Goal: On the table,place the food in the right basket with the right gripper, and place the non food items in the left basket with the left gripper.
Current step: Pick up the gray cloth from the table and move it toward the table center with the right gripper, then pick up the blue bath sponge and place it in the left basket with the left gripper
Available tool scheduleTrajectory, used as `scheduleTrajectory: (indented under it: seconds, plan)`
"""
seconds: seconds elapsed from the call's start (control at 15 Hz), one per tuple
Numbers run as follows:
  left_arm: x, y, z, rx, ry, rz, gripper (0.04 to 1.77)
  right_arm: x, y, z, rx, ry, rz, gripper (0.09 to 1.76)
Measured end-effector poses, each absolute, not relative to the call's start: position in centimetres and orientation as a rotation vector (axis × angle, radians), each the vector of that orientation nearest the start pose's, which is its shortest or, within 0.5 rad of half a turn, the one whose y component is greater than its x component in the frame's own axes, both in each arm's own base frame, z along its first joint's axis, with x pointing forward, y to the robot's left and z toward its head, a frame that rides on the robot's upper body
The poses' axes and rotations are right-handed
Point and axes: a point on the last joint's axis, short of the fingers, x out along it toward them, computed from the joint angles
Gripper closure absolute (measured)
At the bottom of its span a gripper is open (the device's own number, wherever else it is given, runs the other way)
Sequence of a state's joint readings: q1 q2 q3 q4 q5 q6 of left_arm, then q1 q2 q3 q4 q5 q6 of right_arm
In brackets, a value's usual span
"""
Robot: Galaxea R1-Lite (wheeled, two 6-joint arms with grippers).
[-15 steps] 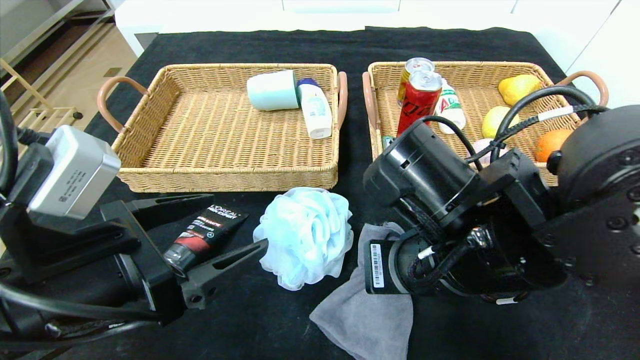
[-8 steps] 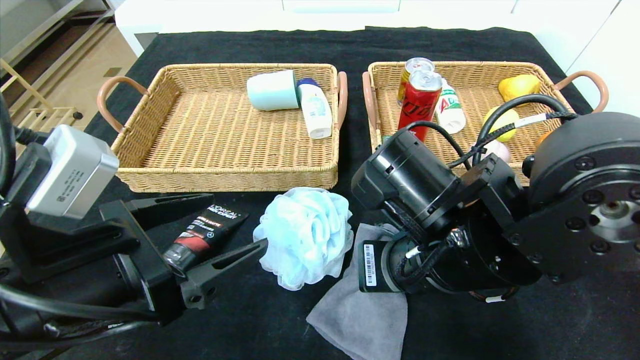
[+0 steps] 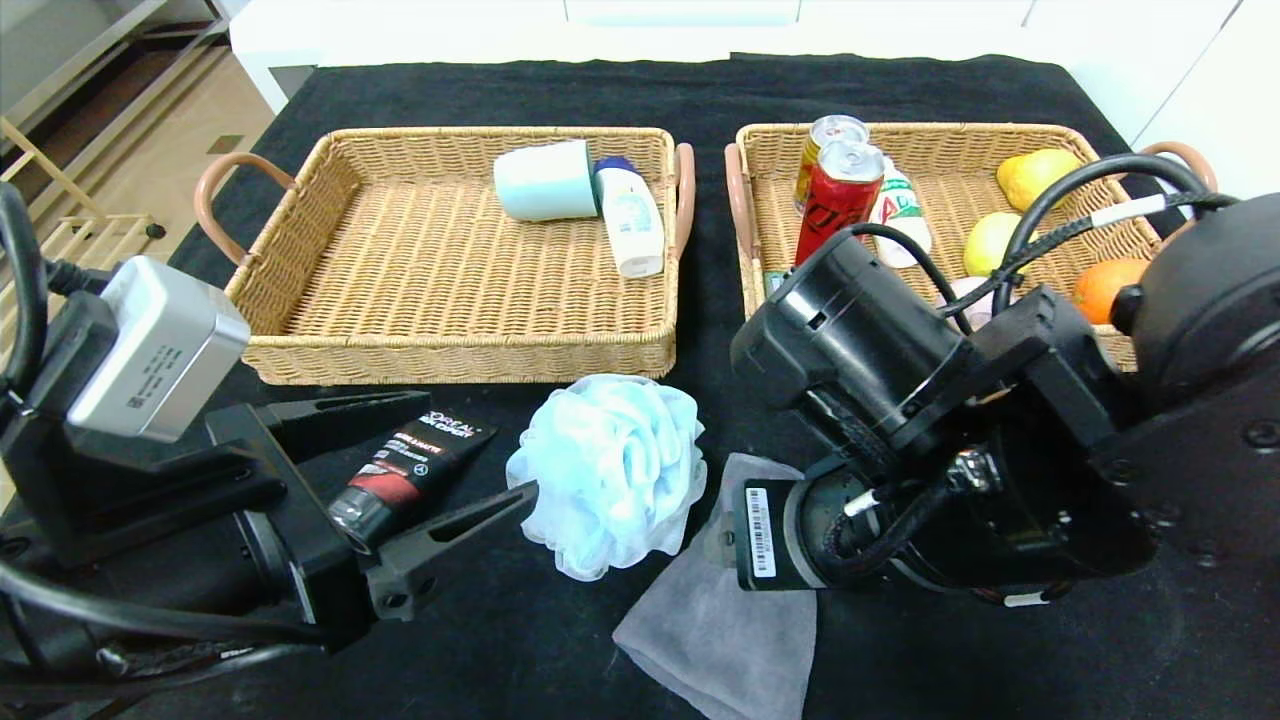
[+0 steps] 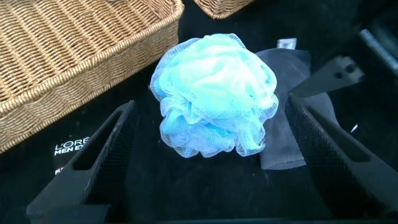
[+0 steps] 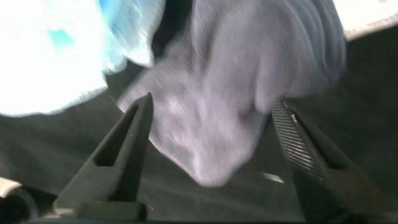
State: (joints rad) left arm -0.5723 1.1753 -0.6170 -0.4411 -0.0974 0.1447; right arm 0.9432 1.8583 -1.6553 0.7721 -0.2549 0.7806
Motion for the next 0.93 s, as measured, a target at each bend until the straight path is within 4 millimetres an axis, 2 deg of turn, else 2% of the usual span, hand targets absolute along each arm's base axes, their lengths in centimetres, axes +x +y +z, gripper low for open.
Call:
scheduleTrajectory:
  seconds: [0.27, 0.4, 0.53, 0.73, 0.93]
  plan:
    - [14.7, -9.7, 23.4, 0.169, 0.080, -0.677, 0.09, 18.0, 23.6, 27.1, 0.135, 0.926, 0.317, 0.31]
    - [14.9, -9.8, 23.3, 0.171, 0.089, -0.677, 0.09, 17.1, 22.0, 27.7, 0.092, 0.892, 0.348, 0.28]
    - [14.9, -9.9, 23.2, 0.180, 0.092, -0.678, 0.09, 16.5, 20.7, 27.5, 0.060, 0.824, 0.402, 0.25]
    - [15.0, -9.9, 23.1, 0.186, 0.095, -0.653, 0.09, 16.2, 19.0, 26.0, 0.020, 0.659, 0.554, 0.21]
    - [15.0, -9.9, 23.1, 0.192, 0.096, -0.648, 0.09, 16.5, 15.8, 24.6, -0.057, 0.503, 0.736, 0.19]
